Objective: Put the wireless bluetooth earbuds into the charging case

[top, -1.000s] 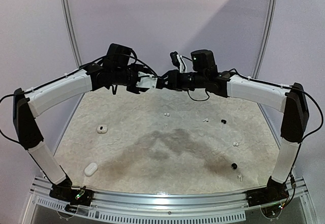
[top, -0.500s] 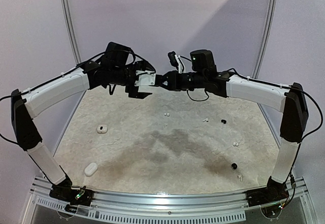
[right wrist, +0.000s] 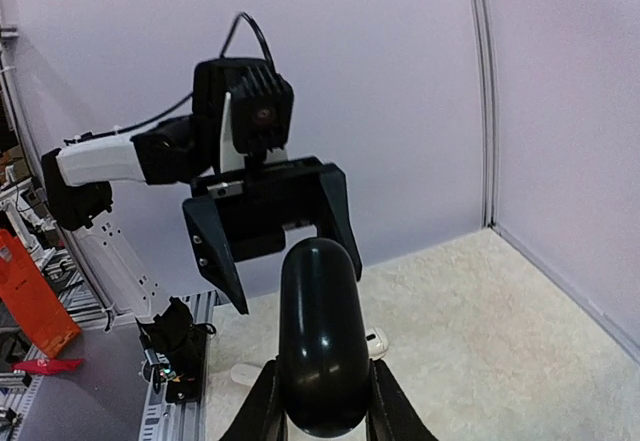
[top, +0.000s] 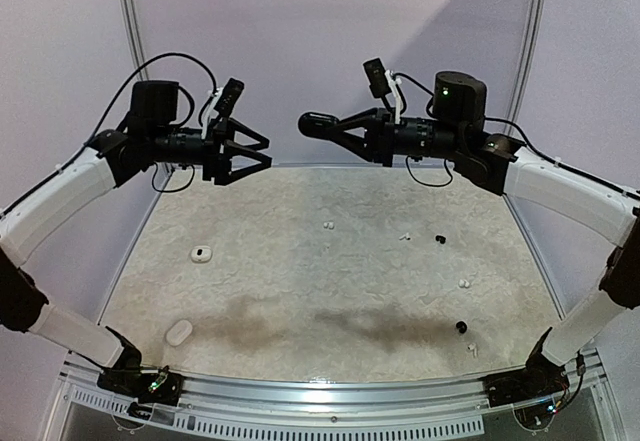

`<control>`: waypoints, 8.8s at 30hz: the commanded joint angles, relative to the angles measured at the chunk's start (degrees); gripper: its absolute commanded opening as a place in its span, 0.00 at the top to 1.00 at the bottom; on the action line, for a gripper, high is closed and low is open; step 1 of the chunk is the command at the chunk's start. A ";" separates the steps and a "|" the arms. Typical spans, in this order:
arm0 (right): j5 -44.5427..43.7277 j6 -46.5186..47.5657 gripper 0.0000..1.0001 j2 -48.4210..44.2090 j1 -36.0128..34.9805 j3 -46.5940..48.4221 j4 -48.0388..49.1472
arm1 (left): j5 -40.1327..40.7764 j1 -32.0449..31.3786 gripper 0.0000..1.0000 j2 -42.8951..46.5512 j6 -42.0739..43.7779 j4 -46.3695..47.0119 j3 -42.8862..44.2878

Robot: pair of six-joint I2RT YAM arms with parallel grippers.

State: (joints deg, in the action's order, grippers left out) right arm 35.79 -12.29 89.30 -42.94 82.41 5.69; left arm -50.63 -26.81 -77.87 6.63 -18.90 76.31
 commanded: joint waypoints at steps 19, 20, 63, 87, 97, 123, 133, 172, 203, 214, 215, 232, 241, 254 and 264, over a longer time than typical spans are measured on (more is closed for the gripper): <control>2.51 8.53 1.00 3.12 -4.91 4.34 3.79 | -0.62 -8.01 0.55 2.45 -20.21 40.17 -11.63; 2.40 8.52 1.00 3.16 -4.99 4.38 3.73 | -0.69 -8.22 0.58 2.39 -19.99 40.17 -11.65; -16.29 37.52 1.00 4.75 -10.61 17.21 -30.29 | 11.86 -10.65 0.49 2.05 34.29 -5.37 1.85; -20.38 34.68 0.67 2.46 -11.74 11.96 -19.74 | 14.73 -11.44 1.00 2.47 20.80 -0.57 2.08; -15.29 10.95 0.12 -5.16 -7.91 -1.77 10.56 | 9.52 -7.38 1.00 5.54 -18.80 35.54 -4.04; -0.73 -17.37 0.75 13.16 -7.68 11.69 33.17 | 10.28 -9.49 1.00 4.41 -28.46 48.90 -7.67; 1.43 -14.39 1.00 13.41 -7.77 12.69 26.90 | 11.90 -9.54 0.91 4.50 -26.28 45.17 -7.84; -27.87 47.45 1.00 9.53 -17.66 21.82 -29.92 | 11.21 -10.55 0.53 3.43 35.85 -16.17 4.98; -10.75 12.80 0.12 -2.33 -9.08 -0.57 6.60 | 2.17 -4.29 1.00 6.25 -21.38 30.86 -5.88; -5.39 -1.58 0.38 4.28 -7.63 2.01 17.43 | 3.61 -5.16 1.00 7.01 -25.20 38.09 -8.84; -4.48 -2.15 0.41 4.67 -7.68 2.68 17.87 | 3.60 -5.23 1.00 7.06 -25.25 38.32 -8.96; 2.20 -4.05 0.74 8.66 -7.64 7.57 18.60 | 3.16 -5.62 1.00 7.47 -24.19 39.36 -9.71; 0.09 4.98 1.00 5.76 -7.63 8.97 4.66 | 1.55 -5.93 0.53 7.98 -18.18 33.60 -10.66; -17.17 35.03 1.00 1.83 -12.16 18.12 -31.26 | 1.59 -7.15 0.45 7.37 11.06 6.03 -7.94; -17.45 38.74 1.00 4.56 -13.84 21.03 -33.82 | -0.81 -8.98 0.50 6.36 4.85 14.71 -9.68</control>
State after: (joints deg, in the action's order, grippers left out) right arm 19.14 24.49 92.38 -56.21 102.50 -25.89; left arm -49.23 -34.68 -70.59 13.10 -7.27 67.13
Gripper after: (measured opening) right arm 0.232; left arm 0.505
